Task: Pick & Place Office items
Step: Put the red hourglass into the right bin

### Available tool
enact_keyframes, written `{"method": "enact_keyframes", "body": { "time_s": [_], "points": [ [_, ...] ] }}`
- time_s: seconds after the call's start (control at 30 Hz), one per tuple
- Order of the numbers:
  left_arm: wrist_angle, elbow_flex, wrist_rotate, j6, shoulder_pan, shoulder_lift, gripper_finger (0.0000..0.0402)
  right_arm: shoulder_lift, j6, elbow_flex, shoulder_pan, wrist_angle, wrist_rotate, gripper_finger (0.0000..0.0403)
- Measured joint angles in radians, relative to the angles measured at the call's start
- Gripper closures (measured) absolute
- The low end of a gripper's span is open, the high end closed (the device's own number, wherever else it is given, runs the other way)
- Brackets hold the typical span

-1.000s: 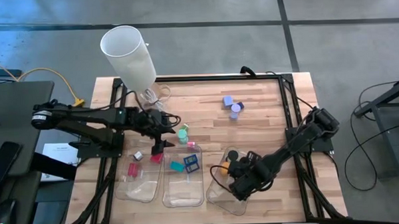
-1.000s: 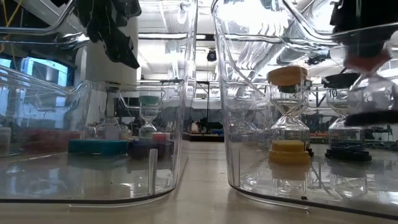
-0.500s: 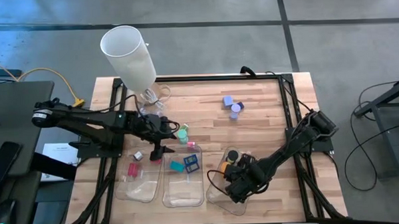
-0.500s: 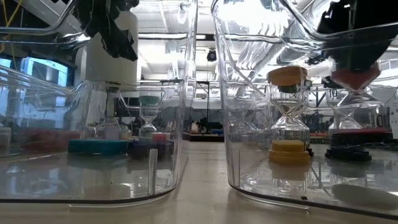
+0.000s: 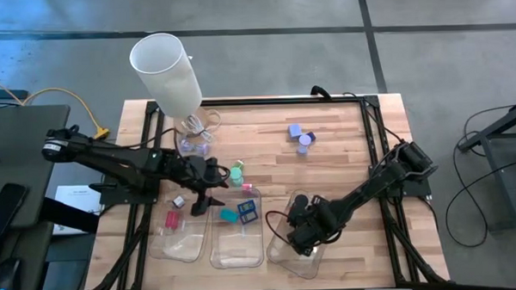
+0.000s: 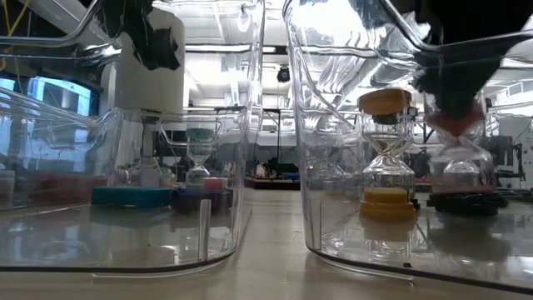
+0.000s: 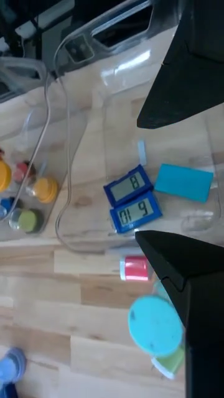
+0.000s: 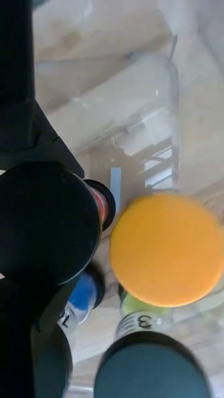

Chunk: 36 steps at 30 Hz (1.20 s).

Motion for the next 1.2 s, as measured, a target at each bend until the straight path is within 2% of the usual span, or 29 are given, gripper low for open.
{"method": "enact_keyframes", "body": {
  "time_s": [0.4,0.83,1.2],
  "points": [
    [0.0,0.0,0.0,-0.003,-0.052,0.0,0.0126,-0.001,0.05,-0.047,0.023,0.118,0.007,0.0204],
    [0.001,0.0,-0.007,-0.057,-0.061,0.0,0.0126,-0.001,0.059,-0.049,0.023,0.119,-0.021,0.0183],
    [0.001,0.0,-0.007,-0.063,-0.109,0.0,0.0126,-0.001,0.073,-0.049,0.022,0.108,-0.048,0.0209]
  ]
}}
